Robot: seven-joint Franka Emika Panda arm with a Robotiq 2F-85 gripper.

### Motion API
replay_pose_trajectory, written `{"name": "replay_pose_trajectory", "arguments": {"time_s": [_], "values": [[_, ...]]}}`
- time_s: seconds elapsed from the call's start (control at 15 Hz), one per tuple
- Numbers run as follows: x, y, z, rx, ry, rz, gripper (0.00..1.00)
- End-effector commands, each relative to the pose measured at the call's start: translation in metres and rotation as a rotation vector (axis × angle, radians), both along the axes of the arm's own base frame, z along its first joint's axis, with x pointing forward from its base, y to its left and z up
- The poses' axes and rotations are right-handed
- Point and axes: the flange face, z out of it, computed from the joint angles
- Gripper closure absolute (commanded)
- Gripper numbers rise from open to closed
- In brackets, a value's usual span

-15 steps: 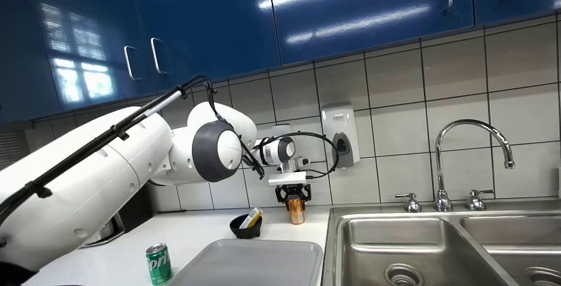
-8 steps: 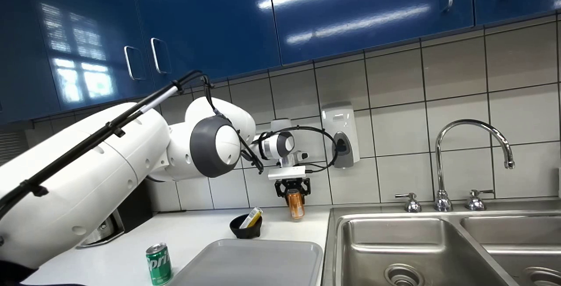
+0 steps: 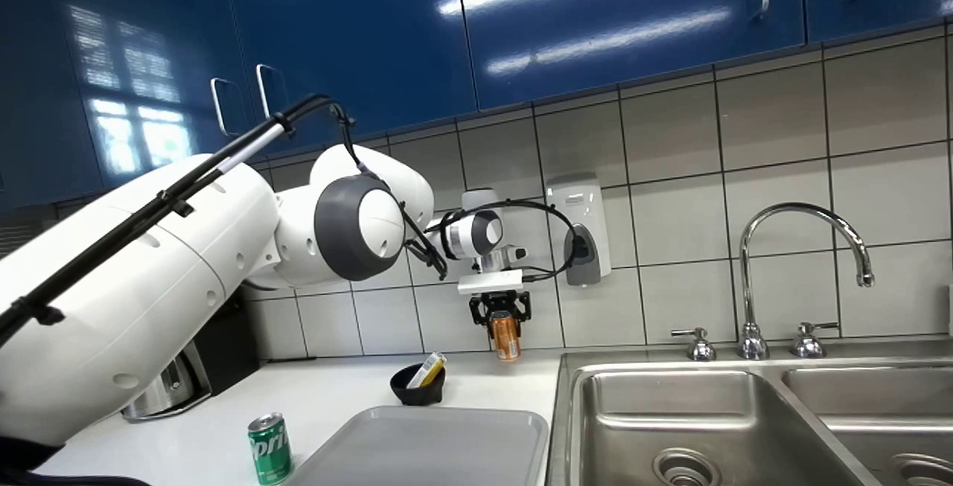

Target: Pick up the orange can and place it on the gray tray, pick up the green can and place it on the gray tray

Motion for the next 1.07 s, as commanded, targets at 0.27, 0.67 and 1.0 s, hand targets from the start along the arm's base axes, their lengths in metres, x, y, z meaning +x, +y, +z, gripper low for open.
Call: {"name": "replay_pose_trajectory", "arguments": {"time_s": [0.27, 0.67, 1.0], "values": [[-0.036, 0.003, 0.016, -0.008, 0.027, 0.003, 0.59], [-0.071, 0.016, 0.025, -0.018, 0.001, -0.006, 0.59], [-0.114, 0.025, 0.024, -0.03, 0.005, -0.021, 0.59]]}}
